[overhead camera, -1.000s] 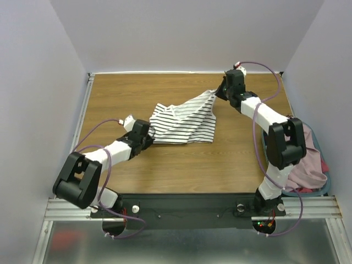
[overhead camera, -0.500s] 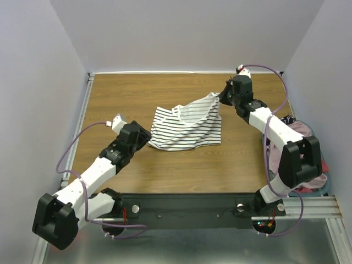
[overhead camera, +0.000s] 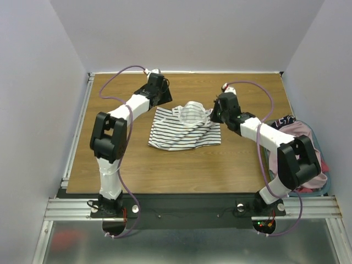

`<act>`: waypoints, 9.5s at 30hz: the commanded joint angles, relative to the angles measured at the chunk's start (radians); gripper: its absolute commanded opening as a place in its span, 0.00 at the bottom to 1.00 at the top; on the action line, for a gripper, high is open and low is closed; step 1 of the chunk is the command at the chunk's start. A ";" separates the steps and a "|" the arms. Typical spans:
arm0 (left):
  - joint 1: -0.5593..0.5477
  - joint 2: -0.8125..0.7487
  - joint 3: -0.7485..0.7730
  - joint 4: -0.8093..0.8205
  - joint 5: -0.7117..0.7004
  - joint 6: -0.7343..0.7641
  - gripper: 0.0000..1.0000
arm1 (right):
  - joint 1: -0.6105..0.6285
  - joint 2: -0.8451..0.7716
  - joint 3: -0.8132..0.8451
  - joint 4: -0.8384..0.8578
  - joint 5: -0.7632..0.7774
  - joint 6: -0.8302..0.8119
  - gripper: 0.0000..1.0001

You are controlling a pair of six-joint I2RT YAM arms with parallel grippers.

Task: Fold and stack the tank tops
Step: Flatten the tank top out, then fold the tank top

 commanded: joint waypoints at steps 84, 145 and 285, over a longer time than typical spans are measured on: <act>-0.264 -0.960 0.058 0.132 -0.002 0.179 0.00 | 0.027 -0.602 0.578 -0.094 -0.116 -0.134 0.00; 0.084 0.055 -0.241 0.115 -0.056 -0.171 0.22 | -0.103 0.468 0.282 -0.059 0.103 0.086 0.28; 0.235 0.051 -0.212 0.145 -0.009 -0.122 0.00 | 0.888 0.285 0.244 -0.223 0.137 0.177 0.04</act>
